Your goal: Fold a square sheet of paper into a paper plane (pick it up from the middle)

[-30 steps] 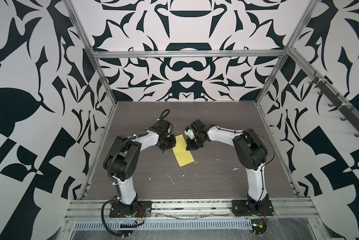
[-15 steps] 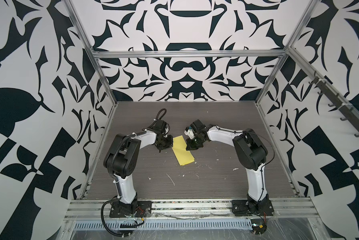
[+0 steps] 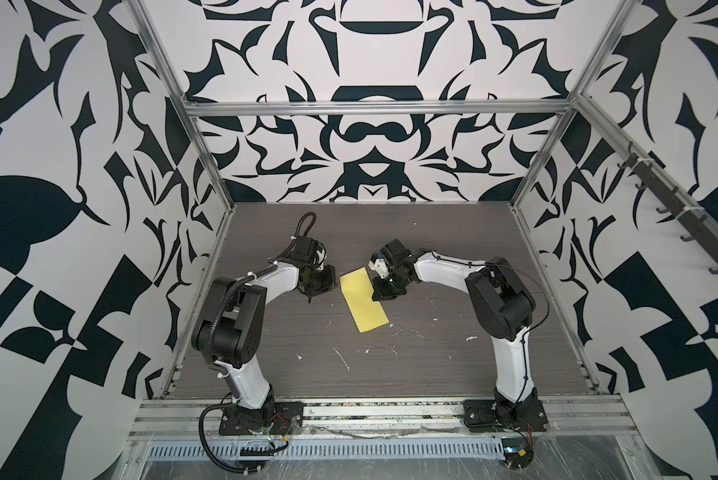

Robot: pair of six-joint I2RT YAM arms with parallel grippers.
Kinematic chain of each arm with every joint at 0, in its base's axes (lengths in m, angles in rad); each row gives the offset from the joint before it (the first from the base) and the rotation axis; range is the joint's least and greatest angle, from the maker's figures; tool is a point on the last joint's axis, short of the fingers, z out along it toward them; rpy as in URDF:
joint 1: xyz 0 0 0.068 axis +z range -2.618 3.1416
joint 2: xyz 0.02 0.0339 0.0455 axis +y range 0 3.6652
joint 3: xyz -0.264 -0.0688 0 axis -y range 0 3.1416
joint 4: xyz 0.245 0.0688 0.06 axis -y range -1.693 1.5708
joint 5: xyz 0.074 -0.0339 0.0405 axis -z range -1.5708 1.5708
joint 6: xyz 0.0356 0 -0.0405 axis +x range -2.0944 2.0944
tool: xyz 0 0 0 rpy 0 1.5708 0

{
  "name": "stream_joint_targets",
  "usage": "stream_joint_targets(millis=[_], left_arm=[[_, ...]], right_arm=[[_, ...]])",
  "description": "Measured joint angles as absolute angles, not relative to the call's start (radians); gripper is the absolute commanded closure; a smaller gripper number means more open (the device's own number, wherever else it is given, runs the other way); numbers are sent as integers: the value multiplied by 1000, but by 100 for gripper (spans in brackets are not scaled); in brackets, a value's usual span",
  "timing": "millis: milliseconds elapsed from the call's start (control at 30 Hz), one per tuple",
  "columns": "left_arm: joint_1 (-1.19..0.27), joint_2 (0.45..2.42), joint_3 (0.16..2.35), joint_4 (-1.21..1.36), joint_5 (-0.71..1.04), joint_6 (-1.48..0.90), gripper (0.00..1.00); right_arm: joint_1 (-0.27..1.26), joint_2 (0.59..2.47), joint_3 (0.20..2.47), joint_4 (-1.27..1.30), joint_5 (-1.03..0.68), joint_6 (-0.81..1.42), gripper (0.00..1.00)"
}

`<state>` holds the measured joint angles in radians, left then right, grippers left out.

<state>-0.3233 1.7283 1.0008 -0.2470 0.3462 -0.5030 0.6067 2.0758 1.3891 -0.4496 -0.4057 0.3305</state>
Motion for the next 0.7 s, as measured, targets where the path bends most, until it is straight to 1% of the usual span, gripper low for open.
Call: stream_joint_targets(millis=[133, 367, 700], left_arm=[[-355, 1731, 1001, -212, 360, -521, 100], [-365, 1827, 1041, -212, 352, -531, 100], [-352, 1874, 1085, -236, 272, -530, 100]], right_arm=[[607, 2076, 1389, -449, -405, 332, 100], [607, 2076, 1388, -448, -405, 334, 100], [607, 2075, 1385, -446, -404, 334, 100]])
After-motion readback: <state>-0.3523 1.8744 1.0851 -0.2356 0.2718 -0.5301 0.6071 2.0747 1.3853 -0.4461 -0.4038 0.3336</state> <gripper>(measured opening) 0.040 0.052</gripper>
